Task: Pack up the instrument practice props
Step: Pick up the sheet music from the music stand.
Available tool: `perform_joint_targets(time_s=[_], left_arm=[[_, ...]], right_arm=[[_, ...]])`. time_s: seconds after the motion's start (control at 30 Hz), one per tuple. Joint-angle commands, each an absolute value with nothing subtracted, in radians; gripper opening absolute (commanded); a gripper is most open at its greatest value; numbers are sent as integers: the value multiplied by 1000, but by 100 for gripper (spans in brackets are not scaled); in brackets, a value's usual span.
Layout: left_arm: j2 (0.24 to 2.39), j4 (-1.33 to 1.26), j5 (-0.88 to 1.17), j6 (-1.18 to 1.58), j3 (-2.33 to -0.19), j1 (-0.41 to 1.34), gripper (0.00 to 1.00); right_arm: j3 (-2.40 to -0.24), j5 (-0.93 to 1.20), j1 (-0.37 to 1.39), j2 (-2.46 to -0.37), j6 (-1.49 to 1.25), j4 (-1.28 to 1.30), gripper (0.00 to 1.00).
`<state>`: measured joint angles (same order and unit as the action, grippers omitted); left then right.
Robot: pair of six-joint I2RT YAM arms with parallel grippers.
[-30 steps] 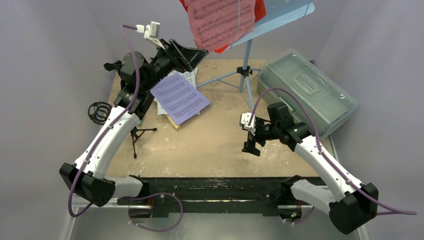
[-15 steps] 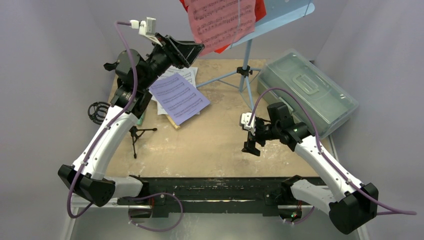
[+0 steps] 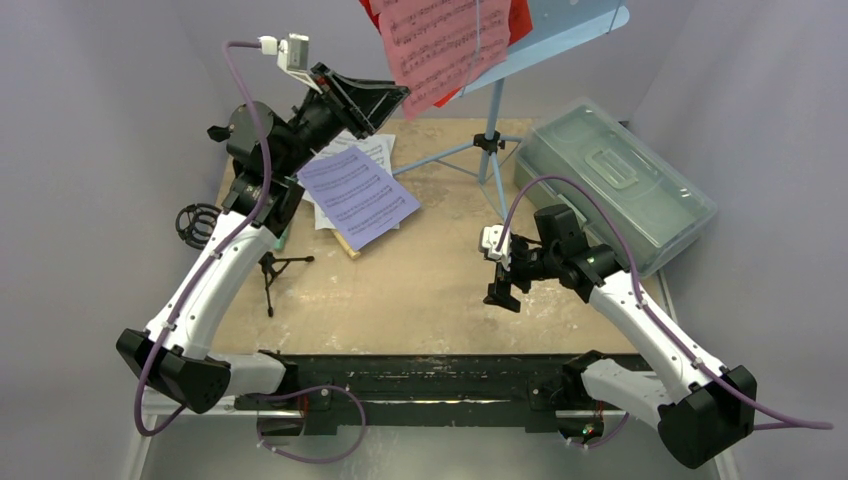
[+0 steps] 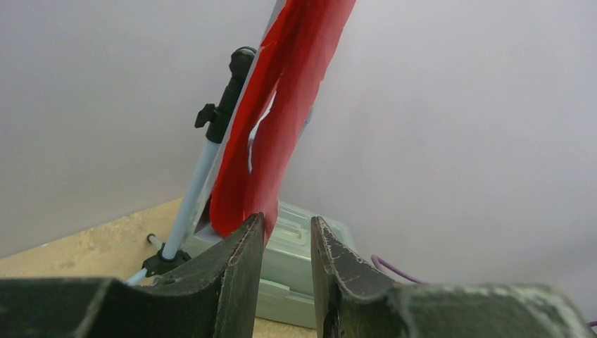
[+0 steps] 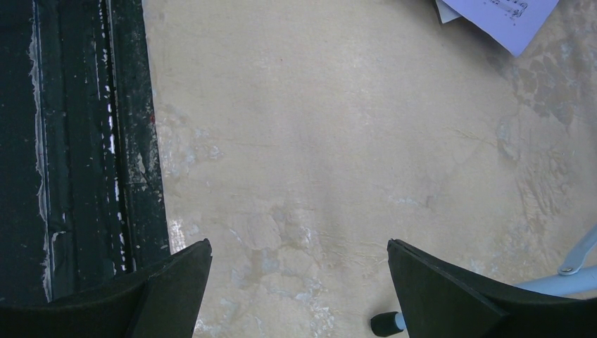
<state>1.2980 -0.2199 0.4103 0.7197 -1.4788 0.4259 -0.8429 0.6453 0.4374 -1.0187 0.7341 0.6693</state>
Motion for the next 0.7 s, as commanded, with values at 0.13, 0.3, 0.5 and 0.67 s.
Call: perform_joint_targets(time_s=[0.13,0.3,0.5,0.67], left_arm=[[1325,-340,466,770,-1510,431,30],[1340,-359,465,778,-1533,440,31],[1367,-363,422,758,-1575,450,38],[1408,-348,398,709,-1643,470,33]], right_arm=[[-841,653,434,-1012,735,658,99],[-839,653,434,-1015,735,658,99],[-839,653,434,-1017,735,658,99],[-839,651,433,-1017,735,657,99]])
